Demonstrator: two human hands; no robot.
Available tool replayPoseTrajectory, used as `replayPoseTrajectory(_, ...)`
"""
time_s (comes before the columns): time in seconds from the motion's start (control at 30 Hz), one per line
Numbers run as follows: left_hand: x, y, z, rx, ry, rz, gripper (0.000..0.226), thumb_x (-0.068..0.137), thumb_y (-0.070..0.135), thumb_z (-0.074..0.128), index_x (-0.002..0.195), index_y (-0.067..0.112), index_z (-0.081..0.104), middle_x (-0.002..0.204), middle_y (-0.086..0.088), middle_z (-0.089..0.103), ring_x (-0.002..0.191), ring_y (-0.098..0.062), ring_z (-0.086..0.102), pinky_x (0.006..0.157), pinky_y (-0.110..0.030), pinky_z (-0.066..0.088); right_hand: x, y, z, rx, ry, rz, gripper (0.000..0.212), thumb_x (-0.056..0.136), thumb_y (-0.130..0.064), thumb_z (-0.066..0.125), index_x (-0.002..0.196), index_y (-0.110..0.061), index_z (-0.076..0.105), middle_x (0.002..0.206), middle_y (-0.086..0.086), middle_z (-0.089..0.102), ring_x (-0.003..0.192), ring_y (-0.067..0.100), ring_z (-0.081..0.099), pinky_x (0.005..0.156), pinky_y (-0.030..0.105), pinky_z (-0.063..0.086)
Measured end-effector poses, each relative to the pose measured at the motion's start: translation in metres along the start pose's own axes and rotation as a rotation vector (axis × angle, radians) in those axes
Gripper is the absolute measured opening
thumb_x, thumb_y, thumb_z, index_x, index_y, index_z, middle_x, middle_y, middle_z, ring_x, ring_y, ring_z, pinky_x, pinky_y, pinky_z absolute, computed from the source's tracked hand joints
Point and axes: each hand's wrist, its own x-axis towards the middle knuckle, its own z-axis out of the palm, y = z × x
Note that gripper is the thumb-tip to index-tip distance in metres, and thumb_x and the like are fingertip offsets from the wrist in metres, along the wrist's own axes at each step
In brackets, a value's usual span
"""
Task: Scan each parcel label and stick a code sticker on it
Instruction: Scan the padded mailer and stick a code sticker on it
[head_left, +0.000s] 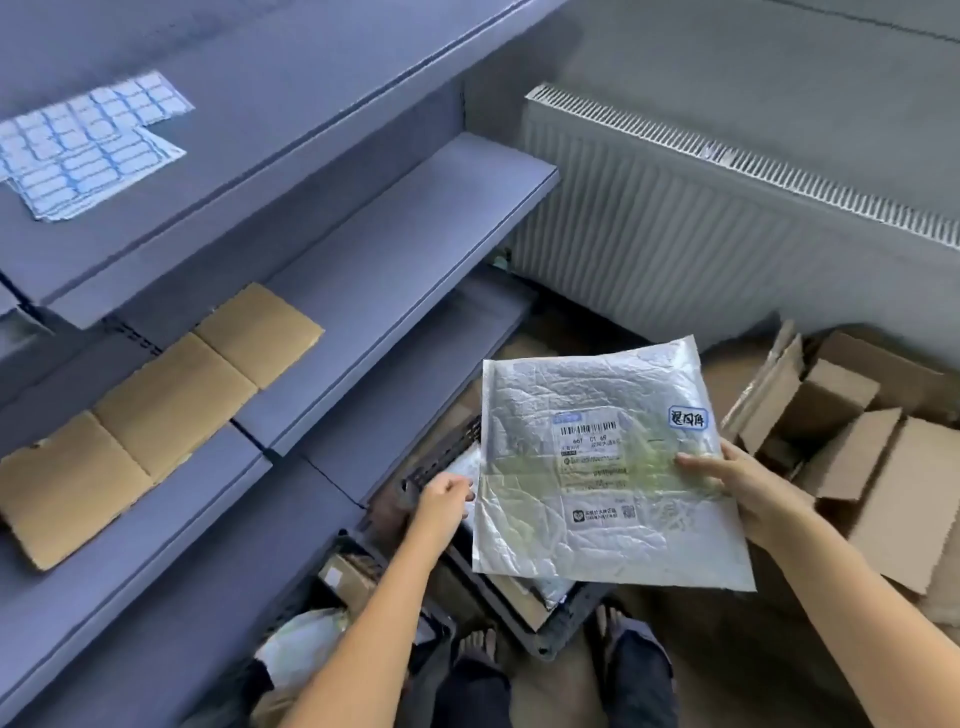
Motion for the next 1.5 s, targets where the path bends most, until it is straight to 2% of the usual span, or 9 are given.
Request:
replayPoseTrajectory(0.2,0.006,-0.048,0.056,-0.051,0.127,-0.187,0.015,0.098,0.017,0.041,0.099,0.012,0.055,0.096,-0.003,0.057,0.078,-0.014,0.051,0.065,-0.024,0.04,0.083,0.013,-0.018,-0.116,-0.181,0.102,0.052,0.07,-0.01,0.073,0.118,-0.004,0.055,0.112,0.026,0.064,0.087,0.036,0.064,0.075,0.051,0.055)
replayPoseTrajectory(0.3,0.016,-0.073,0.085,-0.05,0.144,-0.25,0.015,0.098,0.018,0.04,0.097,0.017,0.055,0.096,-0.003,0.058,0.086,-0.018,0.053,0.077,-0.029,0.043,0.116,0.028,-0.018,-0.191,-0.245,0.16,0.082,0.037,-0.026,0.093,0.11,-0.006,0.059,0.101,0.023,0.067,0.083,0.035,0.063,0.076,0.051,0.054)
replayPoseTrajectory(0.47,0.04,-0.118,0.129,-0.056,0.105,-0.314,0.016,0.098,0.023,0.039,0.099,0.024,0.055,0.093,0.004,0.059,0.088,-0.017,0.058,0.078,-0.031,0.047,0.172,0.083,-0.014,-0.273,-0.235,0.252,0.035,0.072,0.004,0.069,0.104,-0.005,0.06,0.093,0.018,0.068,0.069,0.03,0.065,0.073,0.048,0.055)
replayPoseTrajectory(0.67,0.118,-0.199,0.168,0.003,0.084,-0.422,0.013,0.094,0.021,0.043,0.09,0.024,0.055,0.104,-0.002,0.062,0.094,-0.018,0.058,0.089,-0.036,0.049,0.267,0.185,0.0,-0.383,-0.222,0.315,0.041,0.073,0.004,0.07,0.111,-0.004,0.058,0.1,0.023,0.067,0.082,0.033,0.063,0.084,0.059,0.048)
replayPoseTrajectory(0.97,0.203,-0.289,0.242,0.092,-0.018,-0.349,0.018,0.095,0.021,0.042,0.105,0.018,0.058,0.11,0.0,0.061,0.101,-0.021,0.059,0.091,-0.04,0.048,0.371,0.327,0.002,-0.601,-0.299,0.318,0.027,0.083,0.007,0.062,0.104,-0.01,0.059,0.091,0.013,0.067,0.073,0.024,0.062,0.067,0.03,0.052)
replayPoseTrajectory(1.1,0.213,-0.323,0.257,0.105,-0.006,-0.335,0.022,0.096,0.018,0.042,0.111,0.017,0.058,0.114,0.003,0.06,0.104,-0.018,0.057,0.093,-0.037,0.047,0.387,0.376,-0.006,-0.797,-0.231,0.266,0.02,0.085,0.006,0.062,0.079,-0.013,0.059,0.078,0.007,0.062,0.068,0.016,0.055,0.054,0.01,0.045)
replayPoseTrajectory(1.23,0.22,-0.337,0.262,0.112,-0.009,-0.34,0.024,0.096,0.018,0.042,0.112,0.019,0.059,0.117,0.002,0.06,0.105,-0.018,0.057,0.093,-0.034,0.047,0.396,0.399,-0.009,-0.881,-0.121,0.244,0.027,0.087,-0.002,0.063,0.068,-0.016,0.05,0.065,-0.001,0.051,0.059,0.01,0.046,0.053,0.019,0.037)
replayPoseTrajectory(1.37,0.219,-0.332,0.259,0.097,0.002,-0.352,0.023,0.096,0.017,0.042,0.112,0.017,0.059,0.117,0.0,0.06,0.104,-0.018,0.056,0.092,-0.033,0.047,0.388,0.391,-0.006,-0.996,-0.077,0.215,0.022,0.081,-0.009,0.07,0.095,-0.011,0.053,0.088,0.008,0.059,0.077,0.022,0.056,0.069,0.032,0.044)
replayPoseTrajectory(1.5,0.2,-0.312,0.245,0.083,0.011,-0.322,0.022,0.097,0.018,0.041,0.11,0.015,0.058,0.115,-0.001,0.061,0.104,-0.02,0.057,0.092,-0.036,0.047,0.359,0.366,0.006,-1.163,0.007,0.039,0.063,0.083,-0.021,0.068,0.135,-0.002,0.039,0.134,0.018,0.046,0.122,0.033,0.044,0.102,0.045,0.039)
